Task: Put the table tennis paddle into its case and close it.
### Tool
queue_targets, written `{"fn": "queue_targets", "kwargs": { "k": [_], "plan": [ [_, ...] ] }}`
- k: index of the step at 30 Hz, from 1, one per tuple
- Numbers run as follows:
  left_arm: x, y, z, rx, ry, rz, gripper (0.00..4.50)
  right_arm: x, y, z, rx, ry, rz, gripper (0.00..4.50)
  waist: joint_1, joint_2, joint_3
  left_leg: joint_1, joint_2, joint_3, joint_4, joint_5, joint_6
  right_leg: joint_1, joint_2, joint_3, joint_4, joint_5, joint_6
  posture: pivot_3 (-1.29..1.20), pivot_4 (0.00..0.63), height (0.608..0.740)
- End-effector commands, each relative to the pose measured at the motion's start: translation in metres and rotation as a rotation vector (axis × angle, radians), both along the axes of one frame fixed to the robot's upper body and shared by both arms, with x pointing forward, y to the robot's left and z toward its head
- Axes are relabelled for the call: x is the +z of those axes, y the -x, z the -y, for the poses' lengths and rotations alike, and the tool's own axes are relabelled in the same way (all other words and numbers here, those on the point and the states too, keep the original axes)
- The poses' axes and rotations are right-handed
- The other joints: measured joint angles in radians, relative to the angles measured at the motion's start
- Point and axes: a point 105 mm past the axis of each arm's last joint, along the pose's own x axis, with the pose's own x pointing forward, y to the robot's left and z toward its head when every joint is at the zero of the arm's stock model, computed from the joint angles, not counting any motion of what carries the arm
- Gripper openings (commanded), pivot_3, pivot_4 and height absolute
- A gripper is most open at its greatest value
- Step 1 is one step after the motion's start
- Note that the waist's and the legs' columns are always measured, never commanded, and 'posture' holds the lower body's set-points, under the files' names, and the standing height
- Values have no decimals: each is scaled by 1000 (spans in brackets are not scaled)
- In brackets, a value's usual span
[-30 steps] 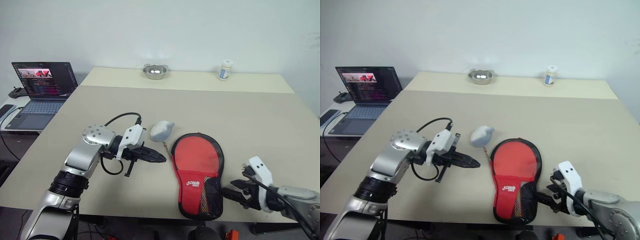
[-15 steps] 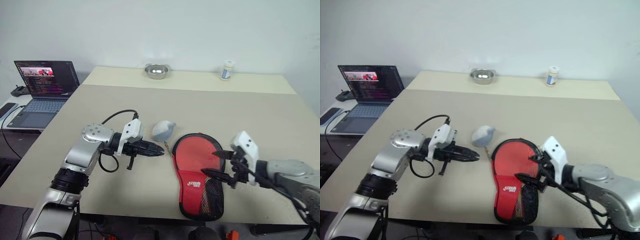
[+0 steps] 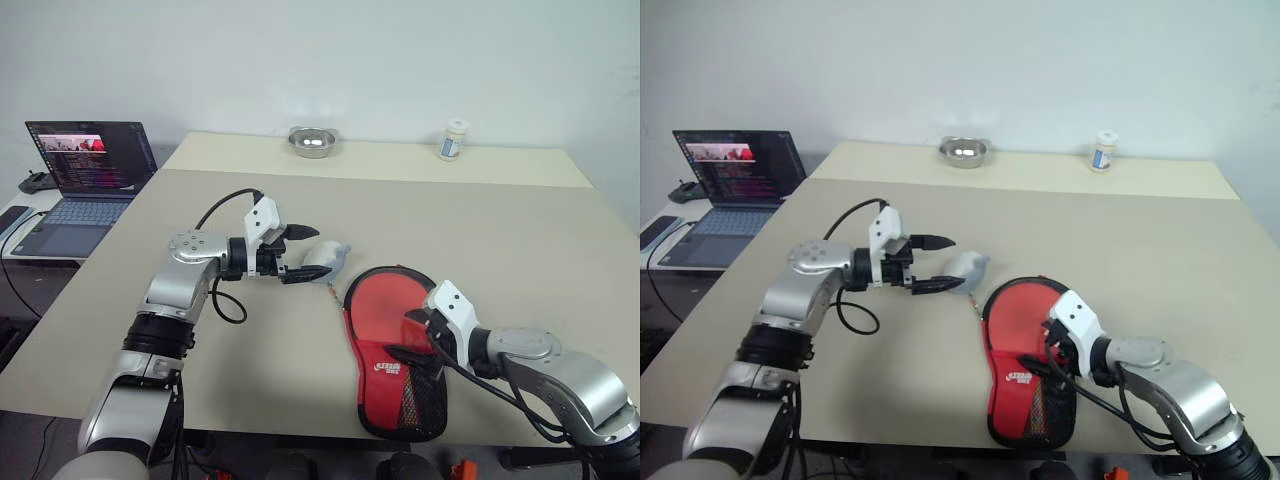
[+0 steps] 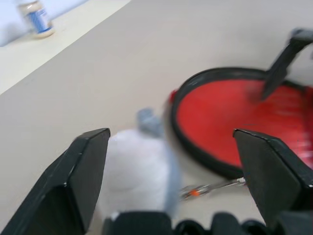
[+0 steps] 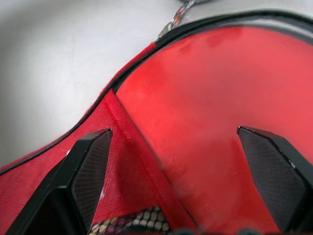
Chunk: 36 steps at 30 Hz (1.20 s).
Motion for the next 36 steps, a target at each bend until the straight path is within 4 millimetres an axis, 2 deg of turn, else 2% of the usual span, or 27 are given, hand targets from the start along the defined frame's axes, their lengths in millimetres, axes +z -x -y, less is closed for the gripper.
{"fn": "queue_targets", "kwargs": {
  "k": [1, 6, 8, 11, 14, 22, 30, 33, 36],
  "plan": [
    [14, -8, 2, 1, -4, 71, 4474, 16, -13, -3, -15, -21, 92, 4500, 0, 0, 0, 0, 0, 0, 0, 0, 0, 0, 0, 0, 0, 0, 0, 0, 150, 740],
    [9, -12, 4, -3, -7, 57, 4474, 5, -27, -3, -63, -5, 106, 4500, -1, 0, 0, 0, 0, 0, 0, 0, 0, 0, 0, 0, 0, 0, 0, 0, 150, 740],
    [8, -12, 4, -6, 0, 39, 4474, -7, -30, -3, -86, 12, 79, 4500, -1, 0, 0, 0, 0, 0, 0, 0, 0, -1, 0, 0, 0, 0, 0, 0, 150, 740],
    [4, -16, 3, 7, -6, 29, 4474, -25, -28, 0, -96, 46, 30, 4500, -1, 0, 0, 0, 0, 1, 0, 0, 0, -1, 0, 1, 1, 0, 0, 0, 150, 740],
    [-3, -21, 2, 28, -33, 9, 4474, -33, -27, 1, -97, 71, 23, 4500, -1, -1, 0, 1, 0, 1, 1, 0, 0, 0, 0, 1, 2, 0, 0, 0, 150, 740],
    [-27, -44, 12, 126, -127, 10, 4474, -34, -22, -7, -71, 64, 13, 4500, -1, -2, -1, 2, 0, 1, 1, 0, 0, 1, 0, 1, 2, 0, 0, 0, 150, 740],
    [-49, -49, 28, 127, -162, -49, 4474, -33, -21, -13, -65, 69, 21, 4500, -3, -2, -1, 2, 0, 1, 1, 0, 0, 1, 0, 1, 2, 0, 0, 0, 150, 740],
    [-54, -48, 29, 123, -168, -69, 3897, -31, -22, -13, -74, 69, 32, 4500, -3, -2, -1, 2, 0, 1, 1, 0, 0, 1, 0, 1, 3, 0, 0, 0, 150, 740],
    [-58, -48, 25, 132, -183, -84, 2852, -25, -26, -14, -96, 51, 55, 4500, -3, -2, -1, 3, 0, 1, 1, 0, 0, 1, 0, 1, 3, 0, 0, 0, 150, 740]
  ]
}}
